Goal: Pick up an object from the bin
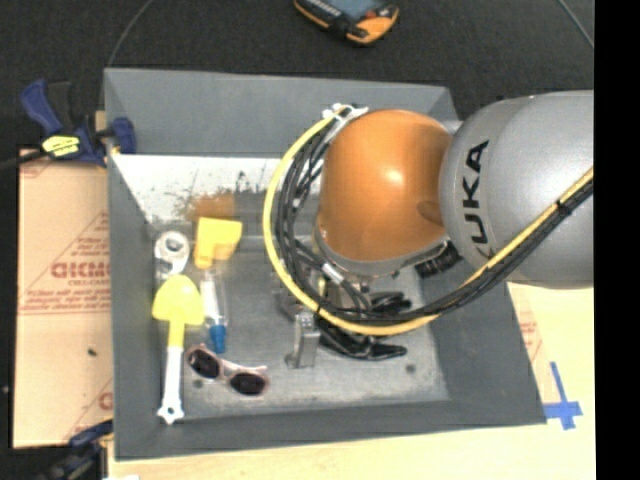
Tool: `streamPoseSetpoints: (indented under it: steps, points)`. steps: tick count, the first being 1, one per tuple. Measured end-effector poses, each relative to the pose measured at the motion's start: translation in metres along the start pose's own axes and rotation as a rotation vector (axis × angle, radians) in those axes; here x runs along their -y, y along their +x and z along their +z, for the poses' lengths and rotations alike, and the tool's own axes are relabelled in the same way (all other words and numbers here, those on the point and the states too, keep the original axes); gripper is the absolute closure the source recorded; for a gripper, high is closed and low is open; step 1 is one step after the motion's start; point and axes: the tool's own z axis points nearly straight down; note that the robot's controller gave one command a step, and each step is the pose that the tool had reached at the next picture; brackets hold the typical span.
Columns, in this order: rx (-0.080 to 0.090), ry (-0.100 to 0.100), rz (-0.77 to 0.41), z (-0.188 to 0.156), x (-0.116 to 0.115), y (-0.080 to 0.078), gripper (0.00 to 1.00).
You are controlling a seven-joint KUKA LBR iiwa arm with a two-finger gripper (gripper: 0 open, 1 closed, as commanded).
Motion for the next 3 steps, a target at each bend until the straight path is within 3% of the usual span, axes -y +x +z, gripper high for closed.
streamPoseSetpoints:
  steps: [1,2,3]
  points:
    - [0.008,-0.001,0.005,-0.004,0.001,-0.002,0.0]
    - [0.008,-0.003,0.154,0.119,-0.032,0.01,0.0]
    - [0.008,-0.002,0.103,0.093,-0.047,0.012,0.0]
